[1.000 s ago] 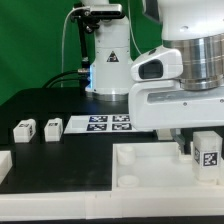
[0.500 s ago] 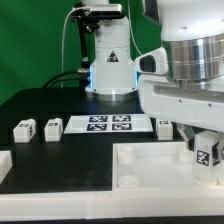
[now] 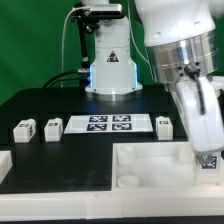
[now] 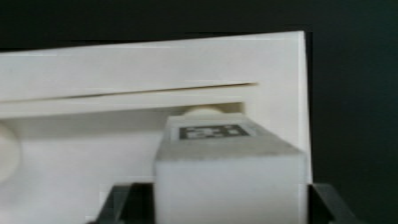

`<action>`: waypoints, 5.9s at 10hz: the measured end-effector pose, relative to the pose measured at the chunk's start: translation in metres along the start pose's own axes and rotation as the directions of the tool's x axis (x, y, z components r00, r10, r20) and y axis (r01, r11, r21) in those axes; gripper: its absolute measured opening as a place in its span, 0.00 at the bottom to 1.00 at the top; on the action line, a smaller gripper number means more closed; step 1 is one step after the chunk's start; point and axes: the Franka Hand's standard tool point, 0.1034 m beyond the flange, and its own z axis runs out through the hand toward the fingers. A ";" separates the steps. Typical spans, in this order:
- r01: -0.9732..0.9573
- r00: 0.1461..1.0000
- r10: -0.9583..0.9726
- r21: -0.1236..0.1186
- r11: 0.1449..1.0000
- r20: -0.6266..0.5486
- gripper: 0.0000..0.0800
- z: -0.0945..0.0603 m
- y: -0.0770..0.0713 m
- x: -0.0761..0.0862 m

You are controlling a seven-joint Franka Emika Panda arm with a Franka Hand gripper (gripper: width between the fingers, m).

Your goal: Assemble one leg

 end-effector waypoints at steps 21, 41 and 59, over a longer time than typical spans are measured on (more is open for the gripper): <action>0.422 0.905 -0.422 -0.020 0.906 -0.051 0.37 0.003 0.001 -0.002; 0.968 0.236 -0.971 -0.085 0.237 -0.032 0.36 0.002 -0.001 0.004; 0.795 0.600 -0.797 -0.053 0.604 -0.072 0.81 0.007 0.006 -0.010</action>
Offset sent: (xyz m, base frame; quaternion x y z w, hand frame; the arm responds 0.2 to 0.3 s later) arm 0.0047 0.0127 0.0063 0.0061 0.0101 -0.3715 0.9283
